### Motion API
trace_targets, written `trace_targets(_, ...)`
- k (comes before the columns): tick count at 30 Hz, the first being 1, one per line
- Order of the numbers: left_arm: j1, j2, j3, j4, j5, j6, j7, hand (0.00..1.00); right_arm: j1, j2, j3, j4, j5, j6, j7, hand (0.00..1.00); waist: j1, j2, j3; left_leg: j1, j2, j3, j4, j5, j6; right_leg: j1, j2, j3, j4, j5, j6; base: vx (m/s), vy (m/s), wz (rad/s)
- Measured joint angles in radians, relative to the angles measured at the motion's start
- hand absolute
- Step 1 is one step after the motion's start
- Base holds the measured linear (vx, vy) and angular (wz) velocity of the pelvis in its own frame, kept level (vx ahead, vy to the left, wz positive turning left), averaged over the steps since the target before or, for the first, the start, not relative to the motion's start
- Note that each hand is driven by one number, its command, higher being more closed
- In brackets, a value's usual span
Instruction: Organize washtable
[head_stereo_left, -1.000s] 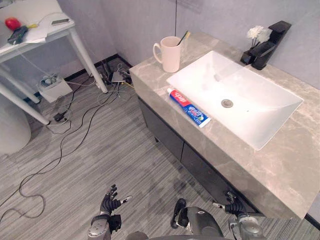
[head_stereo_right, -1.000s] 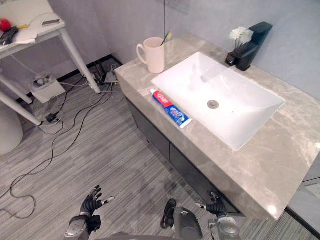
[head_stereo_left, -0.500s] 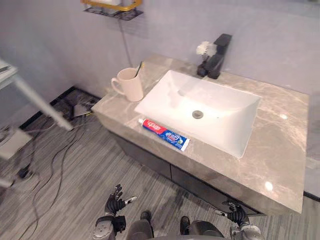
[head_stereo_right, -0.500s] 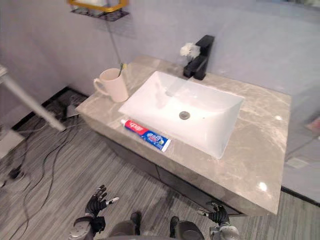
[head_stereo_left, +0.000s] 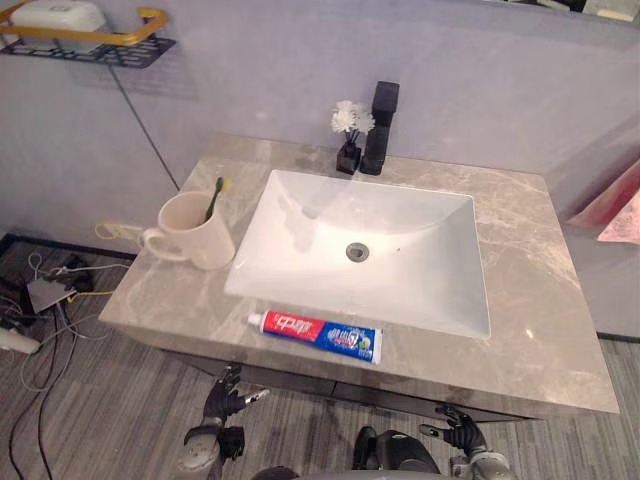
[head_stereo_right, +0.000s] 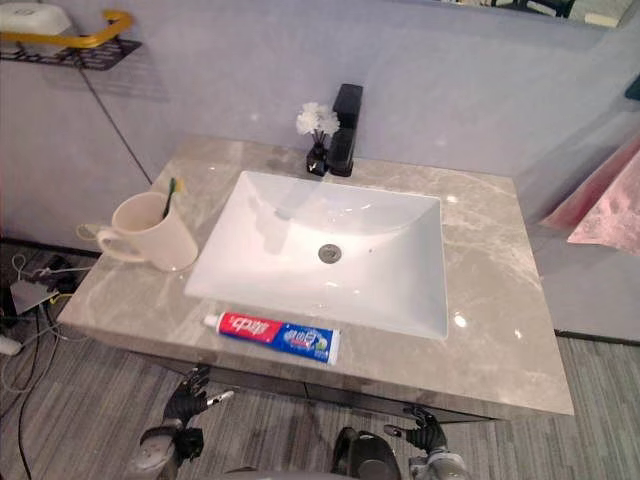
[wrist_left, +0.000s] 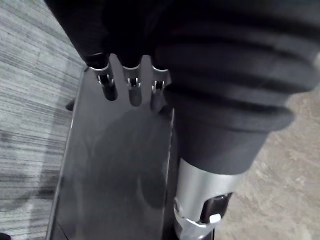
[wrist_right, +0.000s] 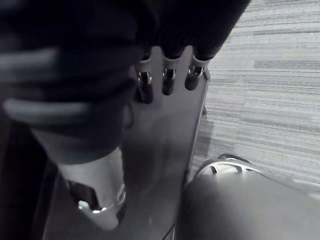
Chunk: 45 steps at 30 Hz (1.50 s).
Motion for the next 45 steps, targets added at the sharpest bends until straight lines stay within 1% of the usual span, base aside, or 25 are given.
trace_targets(1, 0.016, -0.001, 0.010, 0.003, 0.000, 0.000, 0.000, 0.00, 0.006, 0.000, 0.001, 0.002, 0.002, 0.006, 0.000, 0.00, 0.006, -0.004, 0.002, -0.039, 0.017, -0.004, 0.105, 0.009, -0.015, 0.038, 0.009, 0.019, -0.046, 0.014, 0.003, 0.13, 0.004, -0.37)
trace_targets(2, 0.029, -0.005, 0.022, 0.009, -0.001, 0.000, 0.001, 0.00, 0.006, -0.003, 0.000, 0.010, 0.005, 0.008, -0.001, 0.00, 0.019, -0.016, 0.007, -0.064, 0.021, -0.029, 0.155, -0.019, -0.024, 0.058, 0.010, 0.046, -0.073, 0.027, -0.001, 0.13, 0.028, -0.50)
trace_targets(3, 0.034, -0.008, 0.025, 0.011, -0.001, 0.000, 0.001, 0.00, 0.005, -0.004, -0.002, 0.013, 0.005, 0.008, -0.002, 0.00, 0.024, -0.014, 0.007, -0.071, 0.020, -0.045, 0.152, -0.035, -0.024, 0.062, 0.010, 0.060, -0.078, 0.031, -0.002, 0.10, 0.061, -0.61)
trace_targets(4, 0.039, -0.010, 0.030, 0.019, -0.001, 0.000, 0.003, 0.00, -0.003, -0.005, -0.005, 0.021, 0.006, 0.008, -0.004, 0.00, 0.029, -0.015, 0.008, -0.089, 0.018, -0.085, 0.124, -0.051, -0.023, 0.067, 0.005, 0.081, -0.087, 0.038, 0.005, 0.08, 0.102, -0.53)
trace_targets(5, 0.040, -0.011, 0.030, 0.031, 0.000, 0.000, 0.003, 0.00, -0.011, -0.005, -0.018, 0.028, 0.005, 0.008, -0.004, 0.00, 0.029, -0.017, 0.008, -0.101, 0.008, -0.128, 0.057, -0.050, -0.024, 0.067, -0.006, 0.099, -0.088, 0.045, 0.015, 0.05, 0.117, -0.48)
trace_targets(6, 0.042, -0.012, 0.030, 0.034, 0.000, 0.000, 0.003, 0.00, -0.014, -0.008, -0.023, 0.029, 0.005, 0.008, -0.004, 0.00, 0.028, -0.015, 0.007, -0.098, 0.007, -0.148, 0.010, -0.046, -0.028, 0.068, -0.008, 0.107, -0.089, 0.048, 0.021, 0.02, 0.218, -0.42)
trace_targets(7, 0.048, -0.016, 0.030, 0.035, 0.000, 0.000, 0.003, 0.00, -0.016, -0.016, -0.029, 0.028, 0.005, 0.007, -0.003, 0.00, 0.026, -0.003, 0.003, -0.097, 0.010, -0.182, -0.098, 0.016, -0.041, 0.068, -0.001, 0.120, -0.095, 0.058, 0.036, 0.00, 0.220, -0.42)
trace_targets(8, 0.051, -0.017, 0.031, 0.039, 0.000, -0.001, 0.003, 0.00, -0.020, -0.018, -0.037, 0.033, 0.005, 0.005, -0.004, 0.00, 0.027, 0.011, -0.004, -0.096, 0.022, -0.205, -0.132, 0.046, -0.049, 0.069, 0.011, 0.133, -0.111, 0.065, 0.049, -0.01, 0.289, -0.51)
trace_targets(9, 0.052, -0.012, 0.031, 0.045, 0.000, 0.000, 0.002, 0.00, -0.024, -0.006, -0.038, 0.033, 0.005, 0.002, -0.002, 0.00, 0.025, -0.011, -0.020, -0.079, -0.005, -0.188, -0.170, 0.055, -0.038, 0.086, -0.006, 0.155, -0.159, 0.094, 0.074, -0.01, 0.193, -0.38)
trace_targets(10, 0.052, -0.012, 0.034, 0.046, 0.001, 0.000, 0.003, 0.00, -0.024, -0.004, -0.038, 0.031, 0.004, 0.000, -0.003, 0.00, 0.025, -0.019, -0.024, -0.075, -0.014, -0.180, -0.189, 0.061, -0.030, 0.089, -0.014, 0.156, -0.176, 0.109, 0.075, -0.04, 0.202, -0.33)
trace_targets(11, 0.053, -0.011, 0.038, 0.047, 0.008, 0.000, 0.003, 0.00, -0.023, -0.001, -0.038, 0.030, 0.004, -0.002, -0.004, 0.00, 0.025, -0.034, -0.034, -0.064, -0.035, -0.163, -0.227, 0.072, -0.022, 0.087, -0.025, 0.167, -0.196, 0.122, 0.086, -0.03, 0.128, -0.20)
trace_targets(13, 0.052, -0.012, 0.037, 0.054, 0.017, 0.000, 0.000, 0.00, -0.022, 0.000, -0.038, 0.030, 0.003, -0.001, -0.005, 0.00, 0.025, -0.040, -0.038, -0.047, -0.060, -0.156, -0.264, 0.088, -0.010, 0.089, -0.043, 0.178, -0.210, 0.132, 0.100, 0.00, 0.115, -0.12)
trace_targets(14, 0.050, -0.013, 0.035, 0.063, 0.019, 0.000, -0.001, 0.00, -0.020, 0.000, -0.039, 0.030, 0.003, -0.001, -0.008, 0.00, 0.023, -0.051, -0.045, -0.026, -0.076, -0.151, -0.287, 0.096, -0.002, 0.094, -0.056, 0.181, -0.217, 0.137, 0.109, 0.03, 0.141, -0.07)
trace_targets(15, 0.051, -0.013, 0.036, 0.067, 0.020, 0.000, -0.001, 0.00, -0.015, 0.000, -0.040, 0.031, 0.003, -0.001, -0.011, 0.00, 0.023, -0.044, -0.044, -0.018, -0.087, -0.145, -0.304, 0.101, 0.004, 0.104, -0.062, 0.185, -0.230, 0.143, 0.114, 0.03, 0.152, -0.10)
trace_targets(16, 0.052, -0.013, 0.036, 0.071, 0.022, 0.000, -0.001, 0.00, -0.014, 0.000, -0.040, 0.031, 0.003, -0.001, -0.014, 0.00, 0.023, -0.049, -0.047, -0.010, -0.091, -0.143, -0.306, 0.101, 0.005, 0.106, -0.066, 0.187, -0.232, 0.145, 0.117, 0.02, 0.116, -0.10)
trace_targets(18, 0.052, -0.012, 0.036, 0.089, 0.022, 0.000, 0.000, 0.00, -0.011, 0.000, -0.041, 0.037, 0.004, -0.001, -0.023, 0.00, 0.019, -0.049, -0.054, 0.011, -0.104, -0.141, -0.318, 0.106, 0.013, 0.115, -0.074, 0.189, -0.247, 0.150, 0.119, 0.05, 0.091, -0.04)
trace_targets(22, 0.048, -0.012, 0.037, 0.105, 0.022, 0.000, 0.000, 0.00, -0.018, -0.002, -0.044, 0.067, 0.003, -0.001, -0.023, 0.00, 0.020, -0.039, -0.057, 0.013, -0.113, -0.148, -0.323, 0.108, 0.016, 0.126, -0.074, 0.183, -0.266, 0.158, 0.120, 0.05, 0.036, 0.05)
trace_targets(26, 0.041, -0.012, 0.039, 0.126, 0.022, 0.001, 0.001, 0.00, -0.029, -0.010, -0.051, 0.108, 0.002, 0.000, -0.023, 0.00, 0.022, -0.034, -0.058, 0.033, -0.110, -0.164, -0.323, 0.108, 0.016, 0.157, -0.067, 0.176, -0.280, 0.158, 0.120, 0.03, -0.015, 0.08)
trace_targets(27, 0.015, -0.013, 0.094, 0.163, 0.022, -0.006, 0.021, 0.00, -0.066, -0.021, -0.048, 0.147, 0.001, 0.002, -0.021, 0.00, 0.025, -0.060, -0.054, 0.064, -0.116, -0.167, -0.360, 0.124, 0.019, 0.175, -0.066, 0.178, -0.298, 0.170, 0.120, 0.00, 0.000, 0.00)
trace_targets(33, 0.014, -0.013, 0.093, 0.163, 0.024, -0.006, 0.021, 0.00, -0.063, -0.021, -0.051, 0.147, 0.005, -0.002, -0.020, 0.00, 0.023, -0.059, -0.053, 0.064, -0.115, -0.165, -0.361, 0.123, 0.019, 0.173, -0.066, 0.180, -0.298, 0.170, 0.120, 0.00, 0.000, 0.00)
trace_targets(38, -0.011, -0.014, 0.063, 0.208, 0.040, -0.012, 0.023, 0.00, -0.069, -0.035, -0.140, 0.193, 0.027, -0.018, -0.022, 0.00, 0.024, -0.053, -0.049, 0.059, -0.115, -0.171, -0.381, 0.124, 0.019, 0.167, -0.072, 0.163, -0.304, 0.167, 0.122, 0.00, -0.001, 0.05)
trace_targets(41, -0.029, -0.014, 0.052, 0.265, 0.068, -0.005, 0.025, 0.00, -0.070, -0.035, -0.192, 0.235, 0.059, -0.020, -0.023, 0.00, 0.019, -0.051, -0.049, 0.056, -0.121, -0.194, -0.412, 0.143, 0.022, 0.169, -0.076, 0.135, -0.316, 0.166, 0.127, 0.03, -0.018, 0.24)
trace_targets(44, -0.036, -0.014, 0.064, 0.302, 0.069, -0.001, 0.043, 0.00, -0.071, -0.038, -0.247, 0.255, 0.093, -0.021, -0.026, 0.00, 0.014, -0.045, -0.053, 0.047, -0.120, -0.221, -0.417, 0.149, 0.019, 0.174, -0.076, 0.091, -0.316, 0.162, 0.132, 0.07, -0.038, 0.30)
trace_targets(45, -0.036, -0.011, 0.082, 0.302, 0.069, -0.001, 0.044, 0.00, -0.070, -0.043, -0.260, 0.257, 0.100, -0.022, -0.026, 0.00, 0.014, -0.048, -0.051, 0.044, -0.118, -0.224, -0.417, 0.150, 0.018, 0.180, -0.076, 0.073, -0.314, 0.162, 0.131, 0.06, -0.037, 0.23)
